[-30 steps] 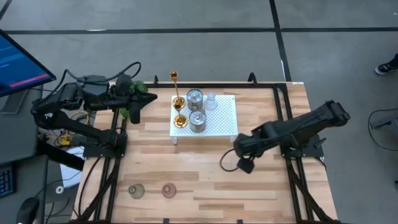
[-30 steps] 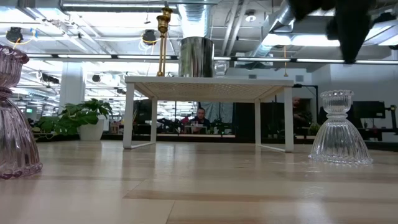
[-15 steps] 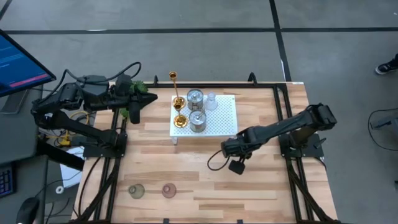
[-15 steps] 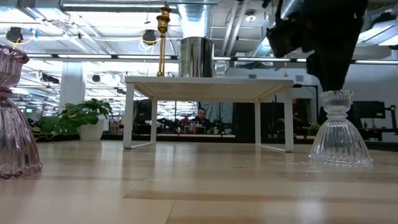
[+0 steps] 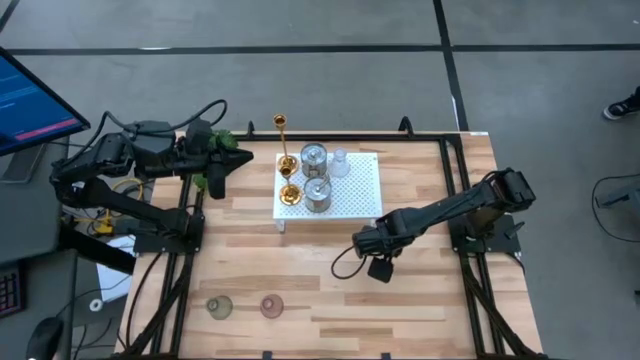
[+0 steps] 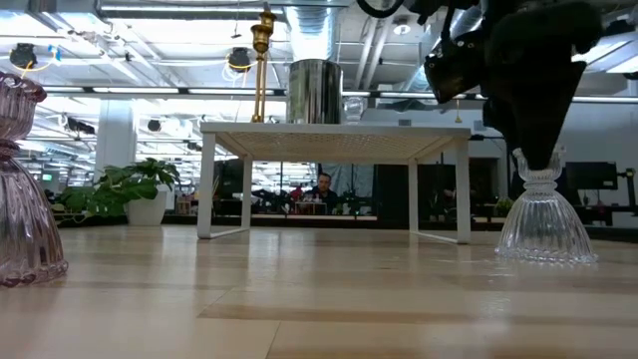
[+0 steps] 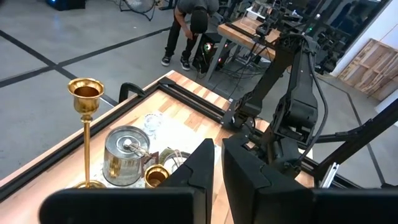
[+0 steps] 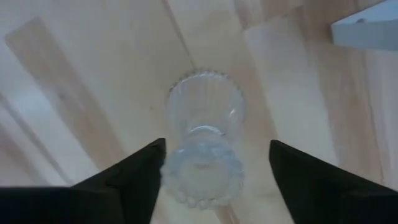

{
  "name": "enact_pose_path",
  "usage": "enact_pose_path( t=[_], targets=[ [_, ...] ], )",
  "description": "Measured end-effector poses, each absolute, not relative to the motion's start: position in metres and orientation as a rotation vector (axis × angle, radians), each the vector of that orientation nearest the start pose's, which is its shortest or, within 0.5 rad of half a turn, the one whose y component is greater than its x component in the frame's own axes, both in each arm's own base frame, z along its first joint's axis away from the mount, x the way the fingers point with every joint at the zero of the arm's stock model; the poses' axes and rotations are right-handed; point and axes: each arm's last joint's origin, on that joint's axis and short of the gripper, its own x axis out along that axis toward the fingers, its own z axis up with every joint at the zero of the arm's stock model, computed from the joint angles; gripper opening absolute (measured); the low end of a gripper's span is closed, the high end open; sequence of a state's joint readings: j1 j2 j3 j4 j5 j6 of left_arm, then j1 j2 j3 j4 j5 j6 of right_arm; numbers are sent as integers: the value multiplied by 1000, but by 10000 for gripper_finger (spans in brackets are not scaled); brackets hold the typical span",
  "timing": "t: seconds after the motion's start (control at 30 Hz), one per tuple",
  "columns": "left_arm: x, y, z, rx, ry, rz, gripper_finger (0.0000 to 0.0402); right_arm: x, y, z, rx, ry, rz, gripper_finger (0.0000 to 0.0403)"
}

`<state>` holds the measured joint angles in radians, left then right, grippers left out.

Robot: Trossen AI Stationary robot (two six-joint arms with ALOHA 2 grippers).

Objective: Pick & Place candle stick holders
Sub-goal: Put the transparent glass candle holder on the shelf

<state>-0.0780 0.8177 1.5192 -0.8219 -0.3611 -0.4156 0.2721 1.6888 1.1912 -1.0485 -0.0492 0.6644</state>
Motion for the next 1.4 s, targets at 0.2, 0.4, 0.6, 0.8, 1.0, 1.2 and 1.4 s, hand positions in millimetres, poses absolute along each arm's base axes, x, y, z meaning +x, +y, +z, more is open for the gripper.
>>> enact_pose_path(
  t=[0.2, 0.4, 0.6, 0.8, 1.0, 1.2, 1.4],
  targets=[
    [83, 4, 489, -386, 57, 302, 30, 284, 84, 201, 365, 1579, -189, 200],
    [83, 4, 489, -386, 57, 302, 30, 282, 84, 197, 366, 1588, -185, 153],
    [83, 4, 489, -386, 57, 303, 30, 284, 85, 197, 360, 1562, -183, 153],
    [83, 4, 489, -386, 57, 303, 30, 286, 85, 202, 355, 1561, -188, 153],
    [83, 4, 489, -386, 57, 303, 30, 287, 85, 240, 371, 1518, -171, 153],
    [83, 4, 489, -386, 57, 303, 30, 286, 77, 283, 379, 1515, -176, 153],
    [83, 3, 489, -388, 65, 270, 30, 287, 61, 323, 357, 1470, -182, 153]
  ],
)
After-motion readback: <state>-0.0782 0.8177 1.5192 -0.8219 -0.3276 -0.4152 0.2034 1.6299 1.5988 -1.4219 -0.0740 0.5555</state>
